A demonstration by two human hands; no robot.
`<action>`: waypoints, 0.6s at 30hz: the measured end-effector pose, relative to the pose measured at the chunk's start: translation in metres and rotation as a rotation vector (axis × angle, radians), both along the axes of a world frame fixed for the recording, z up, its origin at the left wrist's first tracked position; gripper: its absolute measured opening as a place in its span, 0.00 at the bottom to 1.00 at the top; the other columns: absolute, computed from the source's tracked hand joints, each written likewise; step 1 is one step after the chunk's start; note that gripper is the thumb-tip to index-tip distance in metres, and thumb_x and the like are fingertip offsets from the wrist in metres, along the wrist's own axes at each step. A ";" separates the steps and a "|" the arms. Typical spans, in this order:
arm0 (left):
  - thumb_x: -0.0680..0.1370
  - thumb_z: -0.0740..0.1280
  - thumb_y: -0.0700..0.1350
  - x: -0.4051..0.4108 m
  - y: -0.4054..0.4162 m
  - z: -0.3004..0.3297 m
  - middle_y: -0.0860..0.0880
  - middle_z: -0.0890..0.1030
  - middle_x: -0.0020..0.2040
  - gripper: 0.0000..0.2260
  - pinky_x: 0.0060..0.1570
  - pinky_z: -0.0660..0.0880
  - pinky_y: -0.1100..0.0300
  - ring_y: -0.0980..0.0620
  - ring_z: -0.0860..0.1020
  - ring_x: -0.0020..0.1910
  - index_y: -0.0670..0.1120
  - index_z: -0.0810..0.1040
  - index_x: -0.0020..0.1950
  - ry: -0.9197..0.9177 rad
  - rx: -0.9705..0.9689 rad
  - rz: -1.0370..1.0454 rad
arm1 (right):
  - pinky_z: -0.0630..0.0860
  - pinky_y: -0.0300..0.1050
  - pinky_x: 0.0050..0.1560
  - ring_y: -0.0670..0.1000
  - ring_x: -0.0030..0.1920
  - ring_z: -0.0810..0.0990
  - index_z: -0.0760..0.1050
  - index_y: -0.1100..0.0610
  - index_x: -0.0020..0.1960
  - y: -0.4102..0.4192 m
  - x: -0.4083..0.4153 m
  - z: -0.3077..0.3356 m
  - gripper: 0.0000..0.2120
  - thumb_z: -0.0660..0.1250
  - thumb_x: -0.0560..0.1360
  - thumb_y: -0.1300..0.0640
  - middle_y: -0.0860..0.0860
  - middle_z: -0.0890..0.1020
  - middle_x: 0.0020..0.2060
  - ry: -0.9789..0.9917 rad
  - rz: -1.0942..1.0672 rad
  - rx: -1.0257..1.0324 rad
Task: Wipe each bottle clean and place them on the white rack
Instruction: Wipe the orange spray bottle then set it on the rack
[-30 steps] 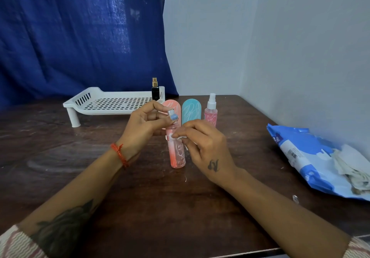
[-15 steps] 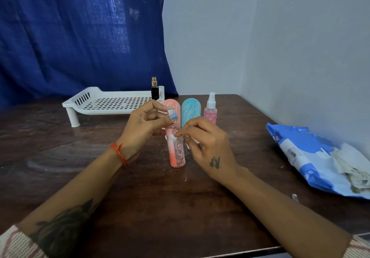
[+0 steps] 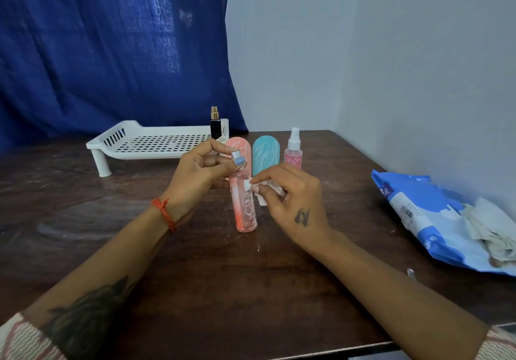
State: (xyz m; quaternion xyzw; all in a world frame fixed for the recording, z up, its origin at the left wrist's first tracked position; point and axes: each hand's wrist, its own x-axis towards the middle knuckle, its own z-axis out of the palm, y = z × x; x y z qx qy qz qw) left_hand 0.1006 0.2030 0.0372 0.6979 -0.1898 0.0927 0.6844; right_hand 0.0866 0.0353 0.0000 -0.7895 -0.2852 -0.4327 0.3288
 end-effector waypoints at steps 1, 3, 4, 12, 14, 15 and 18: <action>0.73 0.68 0.36 0.000 0.000 0.000 0.49 0.84 0.36 0.06 0.34 0.79 0.61 0.54 0.83 0.37 0.46 0.76 0.44 -0.001 0.004 0.004 | 0.73 0.29 0.44 0.44 0.41 0.80 0.81 0.59 0.44 0.001 0.001 0.000 0.04 0.70 0.71 0.65 0.51 0.83 0.40 0.026 -0.003 0.034; 0.73 0.69 0.36 0.000 -0.001 0.000 0.48 0.83 0.38 0.06 0.36 0.80 0.61 0.54 0.82 0.38 0.46 0.76 0.44 -0.010 0.013 0.008 | 0.75 0.30 0.43 0.44 0.41 0.80 0.81 0.59 0.45 0.002 0.001 0.002 0.04 0.71 0.71 0.63 0.50 0.83 0.40 0.091 0.009 0.121; 0.73 0.69 0.36 0.000 -0.001 -0.001 0.46 0.83 0.39 0.06 0.36 0.80 0.61 0.54 0.82 0.38 0.46 0.75 0.44 -0.013 0.015 0.006 | 0.75 0.30 0.43 0.43 0.41 0.80 0.82 0.58 0.45 0.002 0.001 0.003 0.03 0.71 0.71 0.62 0.49 0.83 0.40 0.118 0.027 0.164; 0.74 0.67 0.37 0.003 0.002 -0.003 0.43 0.83 0.45 0.06 0.42 0.80 0.54 0.52 0.83 0.43 0.46 0.76 0.46 0.008 0.033 0.014 | 0.70 0.24 0.42 0.36 0.42 0.78 0.82 0.55 0.43 0.001 -0.002 0.001 0.03 0.72 0.71 0.61 0.41 0.80 0.38 0.320 0.102 0.149; 0.74 0.67 0.37 0.003 0.002 -0.003 0.44 0.84 0.44 0.05 0.41 0.80 0.56 0.52 0.83 0.43 0.46 0.76 0.47 0.009 0.035 0.006 | 0.70 0.24 0.44 0.36 0.42 0.77 0.81 0.55 0.44 0.002 0.000 0.000 0.03 0.71 0.71 0.61 0.41 0.79 0.39 0.358 0.086 0.160; 0.74 0.67 0.37 0.002 0.001 -0.003 0.45 0.84 0.44 0.05 0.40 0.80 0.57 0.52 0.83 0.43 0.46 0.76 0.47 0.007 0.034 -0.002 | 0.71 0.25 0.44 0.37 0.42 0.78 0.81 0.55 0.45 0.003 0.001 0.000 0.03 0.71 0.71 0.60 0.42 0.80 0.40 0.365 0.084 0.177; 0.74 0.67 0.37 0.002 0.000 -0.002 0.46 0.84 0.43 0.05 0.37 0.80 0.60 0.53 0.83 0.42 0.45 0.75 0.48 0.009 0.019 -0.018 | 0.75 0.30 0.44 0.42 0.44 0.80 0.80 0.55 0.47 0.005 -0.001 0.003 0.04 0.70 0.72 0.60 0.45 0.81 0.42 0.364 0.108 0.249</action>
